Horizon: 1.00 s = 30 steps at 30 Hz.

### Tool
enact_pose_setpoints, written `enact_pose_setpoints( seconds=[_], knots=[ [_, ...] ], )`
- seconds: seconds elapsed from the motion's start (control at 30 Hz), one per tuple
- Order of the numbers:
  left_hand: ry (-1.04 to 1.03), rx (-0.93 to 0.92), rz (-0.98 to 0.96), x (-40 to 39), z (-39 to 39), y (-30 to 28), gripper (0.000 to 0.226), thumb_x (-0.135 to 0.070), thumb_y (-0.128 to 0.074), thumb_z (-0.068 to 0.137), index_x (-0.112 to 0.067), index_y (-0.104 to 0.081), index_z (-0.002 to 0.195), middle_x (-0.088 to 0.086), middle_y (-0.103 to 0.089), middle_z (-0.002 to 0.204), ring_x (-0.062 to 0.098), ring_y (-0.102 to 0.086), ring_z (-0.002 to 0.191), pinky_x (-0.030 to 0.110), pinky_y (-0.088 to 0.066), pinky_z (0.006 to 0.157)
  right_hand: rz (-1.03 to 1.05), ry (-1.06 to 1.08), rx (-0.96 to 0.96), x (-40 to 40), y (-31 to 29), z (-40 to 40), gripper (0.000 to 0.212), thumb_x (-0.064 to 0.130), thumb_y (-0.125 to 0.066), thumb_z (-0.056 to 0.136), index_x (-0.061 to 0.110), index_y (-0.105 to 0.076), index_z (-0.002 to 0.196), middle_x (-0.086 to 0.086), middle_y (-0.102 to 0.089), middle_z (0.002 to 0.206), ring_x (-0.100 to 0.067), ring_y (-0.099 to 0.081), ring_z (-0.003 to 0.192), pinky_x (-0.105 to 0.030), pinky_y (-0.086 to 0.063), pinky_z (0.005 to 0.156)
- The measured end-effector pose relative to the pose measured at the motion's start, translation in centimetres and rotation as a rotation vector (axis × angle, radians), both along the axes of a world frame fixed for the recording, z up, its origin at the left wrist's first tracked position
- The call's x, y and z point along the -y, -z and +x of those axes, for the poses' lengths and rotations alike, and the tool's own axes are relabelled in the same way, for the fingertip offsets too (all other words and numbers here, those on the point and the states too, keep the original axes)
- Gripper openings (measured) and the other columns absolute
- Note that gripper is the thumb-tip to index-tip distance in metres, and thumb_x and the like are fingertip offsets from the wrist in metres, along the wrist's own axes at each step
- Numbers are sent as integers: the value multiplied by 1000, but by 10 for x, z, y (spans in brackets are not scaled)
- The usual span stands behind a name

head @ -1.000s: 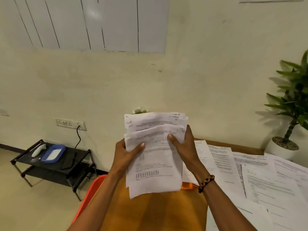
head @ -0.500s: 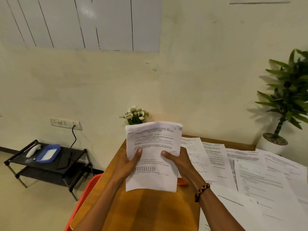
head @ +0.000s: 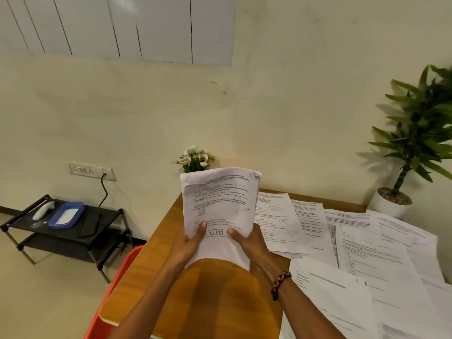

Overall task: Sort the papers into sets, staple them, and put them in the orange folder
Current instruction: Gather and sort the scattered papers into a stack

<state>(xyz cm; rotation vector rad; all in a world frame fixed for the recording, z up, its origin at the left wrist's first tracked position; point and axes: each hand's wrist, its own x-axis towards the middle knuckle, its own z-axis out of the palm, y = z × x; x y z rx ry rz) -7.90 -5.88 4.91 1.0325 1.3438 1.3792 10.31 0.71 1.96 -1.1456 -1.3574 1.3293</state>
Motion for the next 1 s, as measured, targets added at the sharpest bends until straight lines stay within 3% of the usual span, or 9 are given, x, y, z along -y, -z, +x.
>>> enact_pose_setpoints(
  seconds=[0.17, 0.3, 0.37, 0.47, 0.57, 0.63, 0.73, 0.87, 1.0],
  knots=[
    [-10, 33, -10, 4, 3, 7, 22, -39, -63, 94, -35, -61, 116, -9, -77, 99, 7, -75, 89, 24, -61, 65, 3, -22, 91, 4, 17, 6, 53, 42, -77, 86, 24, -59, 133, 2, -69, 126, -20, -66, 117, -42, -60, 94],
    [41, 3, -84, 11, -5, 14, 32, -41, -63, 93, -32, -60, 124, -3, -75, 113, 10, -75, 92, 28, -62, 70, 49, -32, 202, 12, 9, 9, 33, 28, -68, 96, 28, -52, 125, 12, -63, 115, -12, -62, 108, -16, -55, 77],
    [39, -24, -52, 13, -8, 5, 31, -37, -69, 91, -35, -59, 120, -1, -73, 119, 6, -74, 93, 26, -62, 71, 77, 6, 290, 7, -2, 11, 25, 26, -65, 98, 25, -57, 121, 10, -64, 111, -15, -62, 106, -20, -54, 78],
    [-203, -145, 155, 8, -22, -20, 74, -31, -82, 80, -29, -40, 141, 0, -56, 140, 1, -66, 107, 21, -57, 81, 236, 60, 674, -6, -21, 23, 31, 27, -60, 100, 19, -62, 130, -8, -68, 123, -31, -63, 114, -46, -54, 93],
    [-395, -427, 364, -7, -50, -46, 108, -36, -88, 74, -35, -18, 157, -7, -25, 163, 14, -39, 141, 33, -38, 109, 469, -7, 1072, -15, -53, 39, 32, 20, -52, 100, 32, -64, 128, -8, -68, 123, -37, -62, 112, -44, -52, 87],
    [-287, -692, 488, -15, -65, -64, 98, -36, -83, 76, -33, -27, 157, -10, -26, 164, 9, -29, 149, 31, -27, 119, 562, -79, 1254, -22, -79, 47, 36, 18, -50, 100, 34, -61, 130, -8, -64, 125, -37, -60, 113, -42, -47, 84],
    [179, -805, 472, -28, -73, -73, 48, -22, -81, 86, -26, -66, 131, -7, -64, 136, 5, -58, 127, 40, -50, 104, 667, -120, 1383, -27, -108, 50, 28, 15, -52, 98, 29, -65, 118, -8, -65, 120, -35, -61, 110, -35, -36, 71],
    [201, -705, 318, -26, -64, -56, 25, -34, -56, 102, -17, -74, 105, 4, -75, 89, 21, -72, 81, 50, -57, 69, 564, -150, 1219, -30, -125, 57, 23, 35, -68, 91, 24, -67, 111, -8, -64, 111, -34, -62, 99, -38, -48, 72],
    [3, -443, 160, -8, -57, -36, 32, -39, -55, 101, -13, -73, 94, 5, -76, 86, 19, -74, 75, 41, -58, 71, 406, -196, 723, -26, -122, 84, 30, 41, -82, 81, 14, -75, 92, -4, -73, 92, -23, -70, 83, -42, -56, 69]
  ],
)
